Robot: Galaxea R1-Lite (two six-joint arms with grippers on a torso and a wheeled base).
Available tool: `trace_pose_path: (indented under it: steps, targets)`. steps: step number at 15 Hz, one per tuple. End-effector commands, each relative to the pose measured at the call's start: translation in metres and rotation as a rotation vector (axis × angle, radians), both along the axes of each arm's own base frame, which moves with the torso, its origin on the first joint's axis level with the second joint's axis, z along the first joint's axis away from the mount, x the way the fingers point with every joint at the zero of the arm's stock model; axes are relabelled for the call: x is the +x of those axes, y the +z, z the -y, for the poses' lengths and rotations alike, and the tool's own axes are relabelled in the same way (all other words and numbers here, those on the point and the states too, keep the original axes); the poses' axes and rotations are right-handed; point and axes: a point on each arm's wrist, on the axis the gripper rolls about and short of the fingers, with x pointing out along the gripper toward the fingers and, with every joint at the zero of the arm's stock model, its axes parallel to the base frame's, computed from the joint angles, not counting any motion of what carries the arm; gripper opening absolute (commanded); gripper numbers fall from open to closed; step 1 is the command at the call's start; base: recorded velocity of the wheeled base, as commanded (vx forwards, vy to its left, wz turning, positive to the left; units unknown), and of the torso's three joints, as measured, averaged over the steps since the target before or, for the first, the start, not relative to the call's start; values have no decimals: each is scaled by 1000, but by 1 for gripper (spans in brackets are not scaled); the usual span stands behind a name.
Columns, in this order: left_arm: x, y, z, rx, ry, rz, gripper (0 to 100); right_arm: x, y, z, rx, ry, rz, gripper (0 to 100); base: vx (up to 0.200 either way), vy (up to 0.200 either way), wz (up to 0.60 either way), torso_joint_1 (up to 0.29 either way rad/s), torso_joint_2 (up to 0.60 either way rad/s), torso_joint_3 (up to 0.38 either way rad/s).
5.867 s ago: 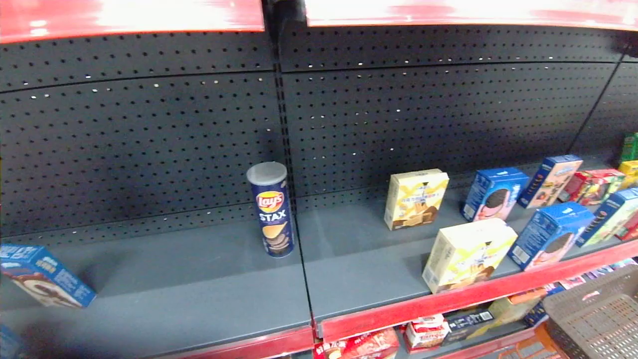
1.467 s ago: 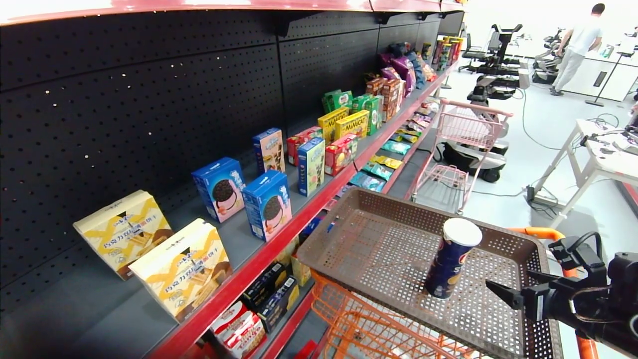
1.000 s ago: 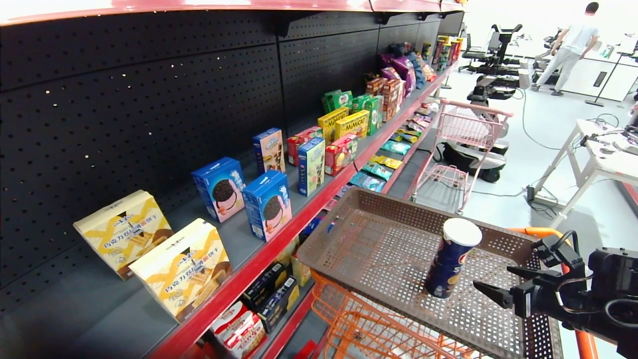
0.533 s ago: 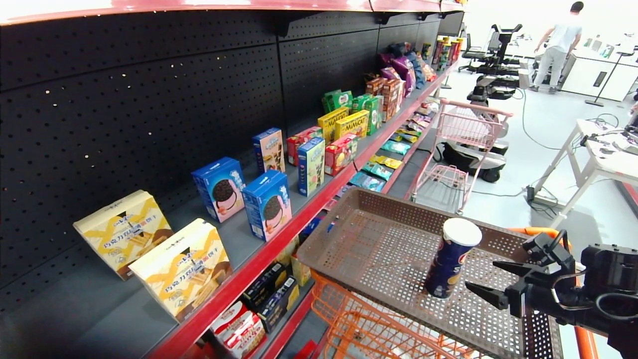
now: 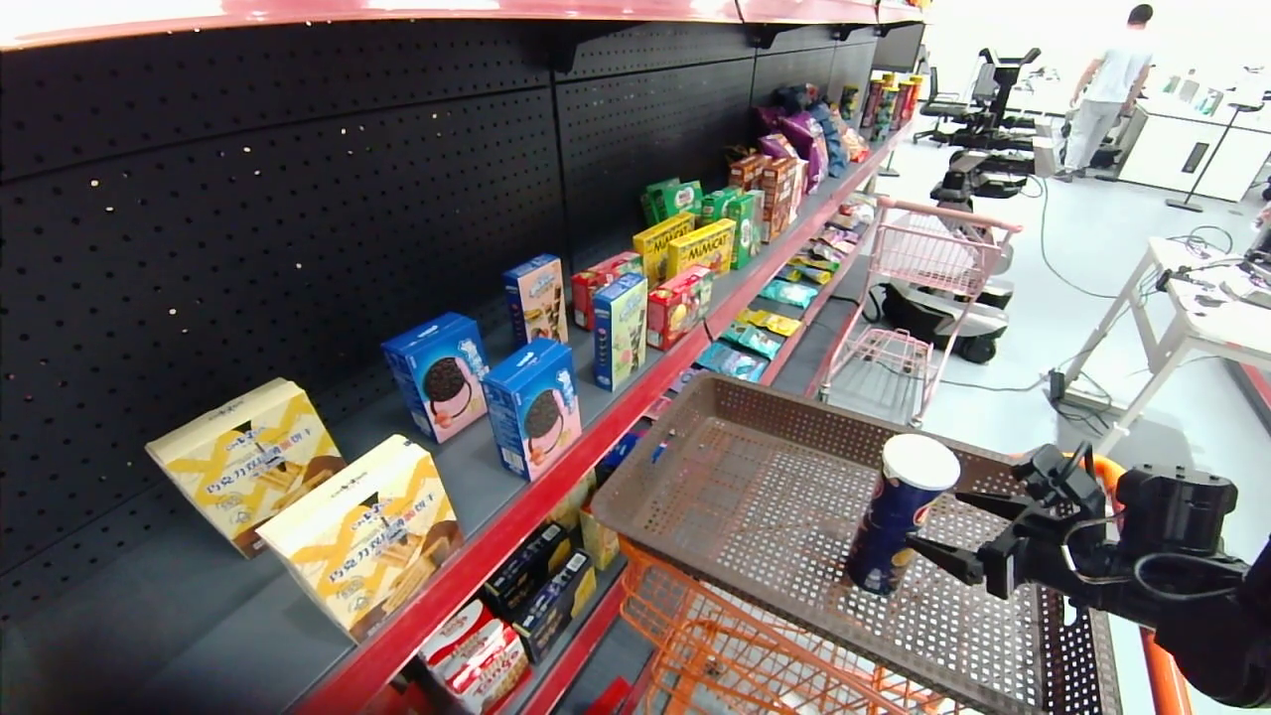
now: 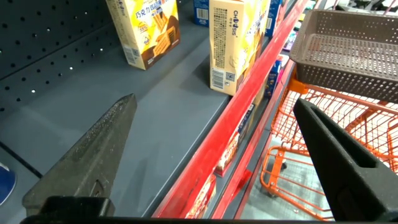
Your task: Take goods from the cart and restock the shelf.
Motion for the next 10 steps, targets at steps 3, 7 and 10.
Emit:
trace_pose_path:
  steps: [3, 7, 10]
  targets:
    - [0, 0, 0, 0, 0, -1, 100, 18, -4, -9, 3, 46, 24, 100, 0, 0, 0, 0, 0, 0]
    - [0, 0, 0, 0, 0, -1, 100, 33, -5, -20, 4, 81, 52, 100, 0, 0, 0, 0, 0, 0]
    - [0, 0, 0, 1, 0, 1, 100, 38, -6, -21, 3, 84, 59, 100, 0, 0, 0, 0, 0, 0]
